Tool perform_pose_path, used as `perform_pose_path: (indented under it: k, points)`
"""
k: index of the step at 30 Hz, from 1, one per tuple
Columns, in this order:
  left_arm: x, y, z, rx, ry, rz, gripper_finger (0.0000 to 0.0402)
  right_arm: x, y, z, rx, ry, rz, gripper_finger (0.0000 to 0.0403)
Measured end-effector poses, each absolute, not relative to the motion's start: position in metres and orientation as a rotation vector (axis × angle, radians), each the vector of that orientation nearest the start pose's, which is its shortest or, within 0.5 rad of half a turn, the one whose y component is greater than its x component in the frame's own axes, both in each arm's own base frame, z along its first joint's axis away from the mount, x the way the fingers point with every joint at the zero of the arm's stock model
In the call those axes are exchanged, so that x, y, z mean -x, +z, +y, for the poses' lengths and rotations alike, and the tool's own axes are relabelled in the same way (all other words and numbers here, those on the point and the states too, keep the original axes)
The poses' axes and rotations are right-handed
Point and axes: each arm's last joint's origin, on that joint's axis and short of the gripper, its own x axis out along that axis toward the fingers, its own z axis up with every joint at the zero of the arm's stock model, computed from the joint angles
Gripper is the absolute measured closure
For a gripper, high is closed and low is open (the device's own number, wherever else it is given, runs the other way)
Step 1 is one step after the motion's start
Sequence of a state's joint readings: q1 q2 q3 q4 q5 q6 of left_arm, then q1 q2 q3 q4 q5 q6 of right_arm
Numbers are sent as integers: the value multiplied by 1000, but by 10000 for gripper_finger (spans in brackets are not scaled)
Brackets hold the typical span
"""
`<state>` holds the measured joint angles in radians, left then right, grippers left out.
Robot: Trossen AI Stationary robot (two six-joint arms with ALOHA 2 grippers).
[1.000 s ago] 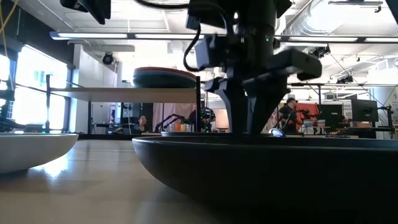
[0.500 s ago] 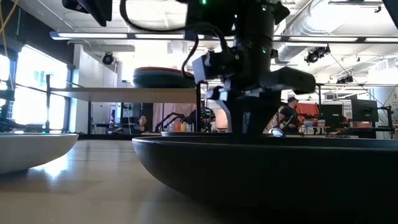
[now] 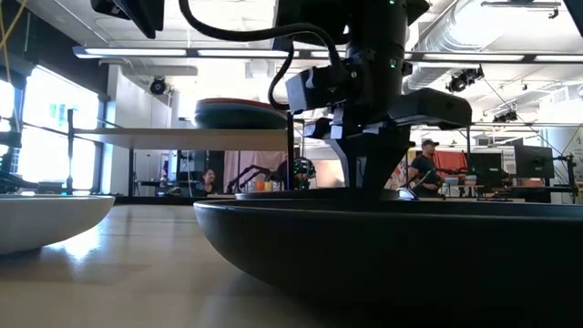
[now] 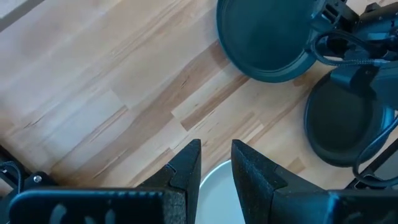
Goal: Place and stack plates onto a shelf
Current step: Put the dark blue plate on the shelf
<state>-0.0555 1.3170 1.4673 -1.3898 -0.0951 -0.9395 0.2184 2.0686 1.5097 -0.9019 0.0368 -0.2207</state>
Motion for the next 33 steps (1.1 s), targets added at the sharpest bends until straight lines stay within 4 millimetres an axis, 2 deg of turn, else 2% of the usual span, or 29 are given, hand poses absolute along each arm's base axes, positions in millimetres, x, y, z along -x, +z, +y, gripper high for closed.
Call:
perform_pose_path:
  k: [6,16,20,28,33]
  points:
    - [-218,364,-9,719,609,1112,326,-387,179,95,416,306,1458,400]
    - [-220,363,-9,770,652,1101,326,-398,226,100,455,315,1409,402]
    - [-220,363,-9,861,715,1073,326,-403,251,101,473,323,1348,402]
    - [-220,363,-9,927,758,1051,326,-410,306,103,474,316,1192,402]
    - [-220,363,-9,1012,810,1023,326,-410,327,106,520,339,1119,402]
